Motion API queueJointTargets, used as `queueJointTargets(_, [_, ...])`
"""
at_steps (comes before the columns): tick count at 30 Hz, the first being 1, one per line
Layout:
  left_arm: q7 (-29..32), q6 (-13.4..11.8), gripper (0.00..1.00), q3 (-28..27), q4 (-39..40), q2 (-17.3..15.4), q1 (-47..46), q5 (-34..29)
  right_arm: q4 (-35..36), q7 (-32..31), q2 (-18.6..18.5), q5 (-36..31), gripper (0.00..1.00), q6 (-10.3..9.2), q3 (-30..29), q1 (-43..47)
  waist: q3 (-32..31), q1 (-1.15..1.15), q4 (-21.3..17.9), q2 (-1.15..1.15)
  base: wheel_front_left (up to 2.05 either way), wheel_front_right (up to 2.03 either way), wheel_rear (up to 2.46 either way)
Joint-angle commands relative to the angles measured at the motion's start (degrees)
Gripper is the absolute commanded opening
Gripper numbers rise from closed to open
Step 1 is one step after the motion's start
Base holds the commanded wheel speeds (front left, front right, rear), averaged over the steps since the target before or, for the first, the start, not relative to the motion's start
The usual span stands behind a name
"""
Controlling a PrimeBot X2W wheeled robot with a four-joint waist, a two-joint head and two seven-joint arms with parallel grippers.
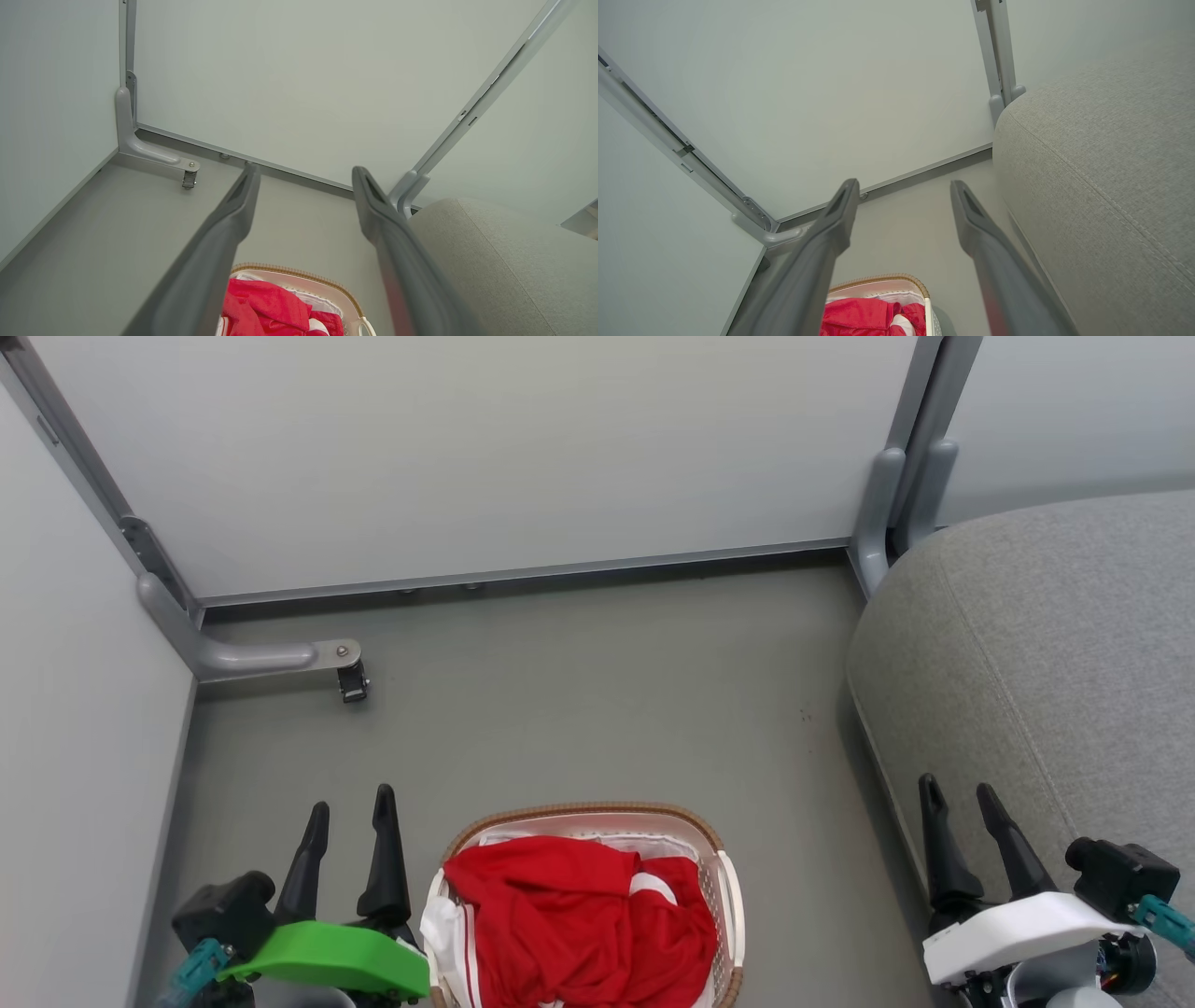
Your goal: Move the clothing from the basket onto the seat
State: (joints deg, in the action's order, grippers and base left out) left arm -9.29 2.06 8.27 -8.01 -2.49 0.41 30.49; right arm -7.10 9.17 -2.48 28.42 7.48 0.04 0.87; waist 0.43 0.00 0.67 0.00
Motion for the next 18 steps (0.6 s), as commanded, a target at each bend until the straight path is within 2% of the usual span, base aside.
queueJointTargets(1, [-0.58,-0.05,1.0,0.01,0.05,-0.38,0.2,-1.94,0.35,0.7,-0.33,-1.71,1.0,0.02,0.03,0.67,0.0,0.0,0.01,0.0,0.0,0.0,0.0])
queueJointTargets(18, [-2.76,-0.64,1.0,0.98,-2.71,-0.44,0.91,-9.12,-0.02,2.88,-0.42,-10.45,1.0,0.02,0.89,1.68,0.01,0.0,0.34,0.0,0.0,0.0,0.0])
